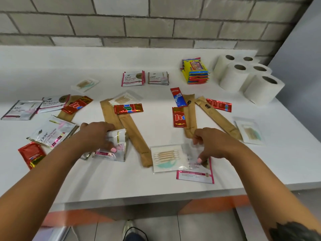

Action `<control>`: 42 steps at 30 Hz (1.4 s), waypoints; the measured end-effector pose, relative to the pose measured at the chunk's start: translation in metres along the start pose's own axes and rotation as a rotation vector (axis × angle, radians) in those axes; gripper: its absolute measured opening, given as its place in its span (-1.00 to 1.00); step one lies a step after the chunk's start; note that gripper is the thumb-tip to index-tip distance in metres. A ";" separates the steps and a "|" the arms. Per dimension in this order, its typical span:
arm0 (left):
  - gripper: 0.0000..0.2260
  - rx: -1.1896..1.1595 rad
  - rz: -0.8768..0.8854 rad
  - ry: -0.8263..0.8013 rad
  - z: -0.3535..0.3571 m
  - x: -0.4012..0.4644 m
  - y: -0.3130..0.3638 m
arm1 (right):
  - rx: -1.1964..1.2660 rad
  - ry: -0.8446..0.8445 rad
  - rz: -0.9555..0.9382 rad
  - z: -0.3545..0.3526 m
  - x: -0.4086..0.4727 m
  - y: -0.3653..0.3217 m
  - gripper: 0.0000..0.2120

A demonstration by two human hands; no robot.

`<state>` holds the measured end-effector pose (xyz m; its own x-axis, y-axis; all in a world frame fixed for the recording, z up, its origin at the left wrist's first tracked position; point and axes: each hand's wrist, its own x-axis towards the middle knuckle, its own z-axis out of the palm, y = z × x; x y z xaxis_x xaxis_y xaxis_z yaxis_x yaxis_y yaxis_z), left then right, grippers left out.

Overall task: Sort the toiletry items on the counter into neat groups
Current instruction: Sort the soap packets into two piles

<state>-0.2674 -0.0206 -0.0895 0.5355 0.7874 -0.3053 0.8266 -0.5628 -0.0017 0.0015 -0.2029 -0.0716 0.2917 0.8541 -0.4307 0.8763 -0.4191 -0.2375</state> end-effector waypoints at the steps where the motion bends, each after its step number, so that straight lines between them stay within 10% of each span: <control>1: -0.45 -0.031 -0.002 -0.007 -0.002 -0.001 0.000 | -0.025 -0.020 0.026 0.002 -0.004 0.002 -0.48; 12: -0.67 -0.415 0.123 0.015 -0.010 0.006 0.005 | 0.181 -0.057 0.146 0.015 0.004 0.018 -0.31; 17: -0.68 -0.490 0.125 -0.009 -0.017 0.008 0.006 | 0.747 0.036 0.198 -0.001 0.001 0.041 -0.72; 24: -0.73 -0.923 0.182 -0.037 -0.033 0.015 0.003 | 1.165 0.226 0.140 -0.021 0.013 0.058 -0.61; 30: -0.26 -1.283 0.234 -0.107 -0.045 0.036 -0.005 | 1.467 0.156 -0.101 -0.029 0.043 0.046 -0.11; 36: -0.36 -1.443 0.181 -0.169 -0.056 0.071 -0.021 | 1.529 0.174 -0.160 -0.040 0.087 0.001 -0.23; 42: -0.81 -1.470 0.142 -0.193 -0.068 0.110 -0.043 | 1.556 0.268 -0.126 -0.051 0.125 -0.049 -0.85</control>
<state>-0.2320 0.1070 -0.0579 0.6909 0.6383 -0.3395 0.2648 0.2135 0.9404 0.0139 -0.0602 -0.0695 0.4543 0.8631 -0.2205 -0.2849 -0.0937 -0.9540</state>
